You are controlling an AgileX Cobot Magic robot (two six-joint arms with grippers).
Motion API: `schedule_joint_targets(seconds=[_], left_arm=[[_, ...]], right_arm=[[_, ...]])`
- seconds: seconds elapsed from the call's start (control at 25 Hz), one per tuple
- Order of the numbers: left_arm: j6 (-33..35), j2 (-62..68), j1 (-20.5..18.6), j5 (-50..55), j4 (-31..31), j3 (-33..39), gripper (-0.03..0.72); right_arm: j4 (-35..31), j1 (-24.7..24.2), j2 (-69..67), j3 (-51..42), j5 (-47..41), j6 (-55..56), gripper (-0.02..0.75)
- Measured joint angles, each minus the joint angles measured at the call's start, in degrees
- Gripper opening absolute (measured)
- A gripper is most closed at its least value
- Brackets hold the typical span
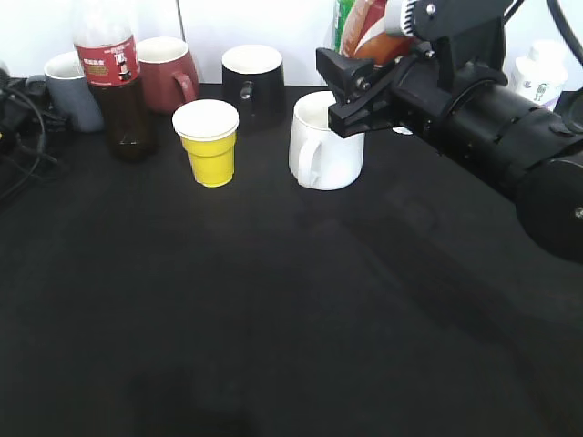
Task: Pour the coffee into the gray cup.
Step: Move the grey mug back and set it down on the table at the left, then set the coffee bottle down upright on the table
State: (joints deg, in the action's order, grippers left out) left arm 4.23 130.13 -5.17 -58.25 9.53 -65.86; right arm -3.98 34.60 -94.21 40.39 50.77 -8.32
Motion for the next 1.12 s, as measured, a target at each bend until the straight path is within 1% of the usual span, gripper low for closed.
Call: schedule_joint_targets(seconds=[0.2, 0.36, 0.4, 0.44, 0.48, 0.52, 0.56, 0.6, 0.64, 0.76, 0.84, 0.88, 1.0, 1.12], left_arm=[[0.0, -4.3, 0.0, -0.25, -0.37, 6.61, 0.272], [0.0, -9.34, 0.0, -3.74, -0.81, 16.48, 0.272], [0.0, -11.77, 0.0, -3.89, -0.86, 19.89, 0.272], [0.0, -15.11, 0.0, -4.17, -0.8, 23.39, 0.272], [0.0, -18.6, 0.0, -4.42, -0.75, 26.94, 0.272], [0.0, -22.53, 0.0, -4.42, -0.64, 30.5, 0.272], [0.0, -26.13, 0.0, -4.49, -0.2, 33.12, 0.272], [0.0, -29.51, 0.12, -4.18, -0.05, 35.44, 0.272], [0.0, -32.94, 0.73, -3.04, -0.04, 37.09, 0.272], [0.0, -39.91, 3.73, 1.12, 0.13, 38.72, 0.271], [0.0, -43.31, 7.6, 4.53, 0.19, 38.72, 0.271], [-0.05, -44.81, 9.62, 6.55, 0.33, 38.72, 0.271], [-0.05, -47.18, 15.46, 8.03, 0.39, 38.72, 0.271], [-0.05, -47.95, 20.44, 10.46, 0.39, 38.72, 0.271]], right_arm=[[0.0, 0.0, 0.0, 0.0, 0.13, 0.04, 0.529], [-0.34, 0.0, 0.0, 0.0, 0.17, 0.04, 0.529], [-1.95, 0.0, 0.0, 0.0, 0.17, 0.04, 0.529], [-6.32, 0.0, 0.0, 0.0, 0.19, -0.38, 0.529], [-12.26, 0.0, 0.0, 0.0, 0.5, -3.01, 0.529], [-18.68, -0.06, 0.0, 0.0, 1.26, -7.18, 0.529], [-22.91, -0.58, 0.0, 0.0, 2.25, -11.36, 0.529], [-25.65, -1.51, 0.0, 0.0, 2.7, -13.28, 0.529], [-26.94, -3.16, 0.0, 0.0, 2.78, -14.11, 0.529], [-28.14, -11.34, 0.0, 0.0, 1.59, -14.47, 0.529], [-28.45, -14.9, -0.58, 0.0, 0.64, -14.59, 0.529], [-28.39, -15.19, -1.9, 0.05, 1.4, -14.59, 0.529], [-26.07, -15.32, -8.76, 0.32, 4.42, -12.91, 0.529], [-24.36, -15.32, -16.19, 1.19, 10.26, -8.29, 0.529]])
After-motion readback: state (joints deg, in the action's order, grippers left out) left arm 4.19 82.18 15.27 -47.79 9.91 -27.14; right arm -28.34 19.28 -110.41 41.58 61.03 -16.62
